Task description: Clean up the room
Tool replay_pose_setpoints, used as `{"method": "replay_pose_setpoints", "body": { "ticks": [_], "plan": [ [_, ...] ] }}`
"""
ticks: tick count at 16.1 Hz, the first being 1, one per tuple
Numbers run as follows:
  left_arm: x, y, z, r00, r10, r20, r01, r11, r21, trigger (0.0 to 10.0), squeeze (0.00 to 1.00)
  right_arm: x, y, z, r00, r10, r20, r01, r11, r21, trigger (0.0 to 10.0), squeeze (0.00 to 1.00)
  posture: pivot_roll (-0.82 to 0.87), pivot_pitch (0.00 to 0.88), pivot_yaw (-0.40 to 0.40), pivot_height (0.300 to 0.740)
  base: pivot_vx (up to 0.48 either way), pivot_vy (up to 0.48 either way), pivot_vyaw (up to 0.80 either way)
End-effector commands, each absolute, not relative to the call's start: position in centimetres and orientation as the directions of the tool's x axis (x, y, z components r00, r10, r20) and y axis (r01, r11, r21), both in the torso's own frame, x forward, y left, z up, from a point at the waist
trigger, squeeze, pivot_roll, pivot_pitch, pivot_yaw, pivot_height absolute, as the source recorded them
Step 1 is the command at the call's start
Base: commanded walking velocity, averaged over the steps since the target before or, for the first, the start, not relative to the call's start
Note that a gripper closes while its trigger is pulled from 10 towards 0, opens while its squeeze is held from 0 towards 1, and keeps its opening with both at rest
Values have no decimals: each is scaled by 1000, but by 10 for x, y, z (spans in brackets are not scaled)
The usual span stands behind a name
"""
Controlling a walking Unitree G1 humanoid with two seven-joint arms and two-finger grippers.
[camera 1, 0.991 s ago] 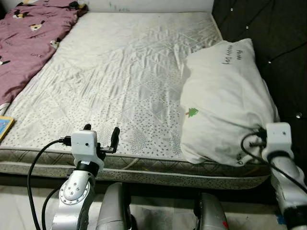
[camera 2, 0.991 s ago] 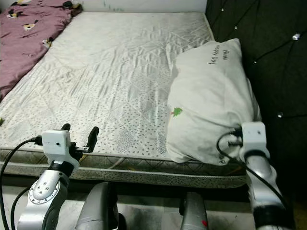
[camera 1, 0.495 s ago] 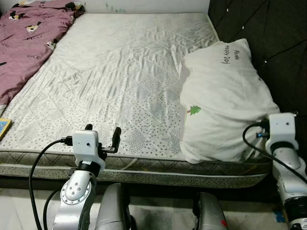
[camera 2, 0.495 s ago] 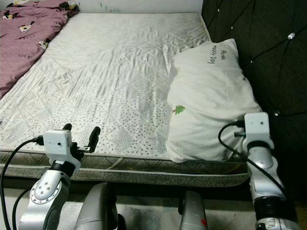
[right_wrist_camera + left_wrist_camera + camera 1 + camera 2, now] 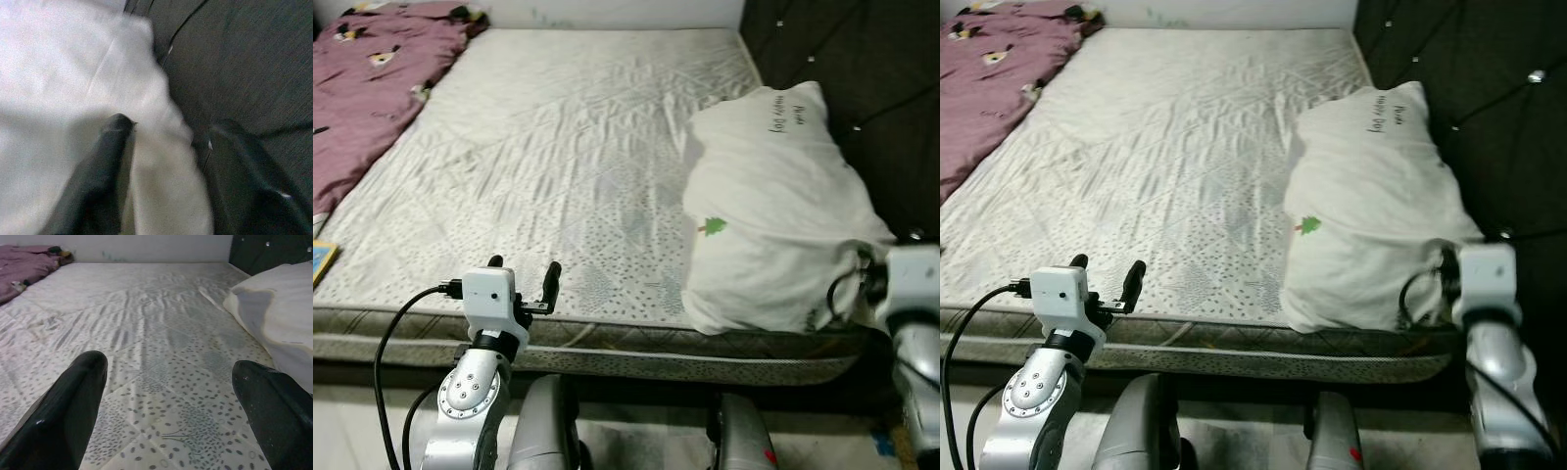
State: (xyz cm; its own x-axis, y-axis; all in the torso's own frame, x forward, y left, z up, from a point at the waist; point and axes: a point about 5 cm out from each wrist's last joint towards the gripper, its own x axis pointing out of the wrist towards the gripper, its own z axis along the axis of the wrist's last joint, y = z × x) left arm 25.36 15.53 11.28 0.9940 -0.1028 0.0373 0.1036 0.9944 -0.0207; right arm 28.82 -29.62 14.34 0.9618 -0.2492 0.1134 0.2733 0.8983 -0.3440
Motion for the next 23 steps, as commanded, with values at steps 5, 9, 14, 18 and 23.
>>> {"method": "replay_pose_setpoints", "body": {
  "ticks": [5, 9, 14, 18, 23],
  "plan": [
    [254, 156, 111, 997, -69, 23, 70, 997, -30, 10000, 0, 356, -244, 173, 976, -171, 132, 202, 941, -273, 10000, 1000, 45, 86, 34, 593, 0, 0, 0],
    [251, 159, 112, 998, -55, 24, 55, 998, -30, 10000, 0, 362, -219, 129, 986, -97, -135, 55, 957, -284, 10000, 1000, 63, 95, 16, 593, 0, 0, 0],
    [254, 158, 111, 999, -48, 13, 48, 998, -33, 10000, 0, 346, -204, 68, 891, -55, -451, -40, 979, -198, 10000, 1000, 61, 89, 19, 593, 0, 0, 0],
    [261, 156, 111, 998, -56, 22, 57, 998, -29, 10000, 0, 366, -204, 105, 965, -72, -252, 49, 994, -98, 10000, 1000, 51, 59, 23, 593, 0, 0, 0],
    [266, 158, 113, 998, -35, 56, 37, 999, -29, 10000, 0, 369, -194, 163, 993, -10, 115, 9, 1000, 8, 10000, 0, 37, 11, 17, 593, 0, 0, 0]
  ]
}}
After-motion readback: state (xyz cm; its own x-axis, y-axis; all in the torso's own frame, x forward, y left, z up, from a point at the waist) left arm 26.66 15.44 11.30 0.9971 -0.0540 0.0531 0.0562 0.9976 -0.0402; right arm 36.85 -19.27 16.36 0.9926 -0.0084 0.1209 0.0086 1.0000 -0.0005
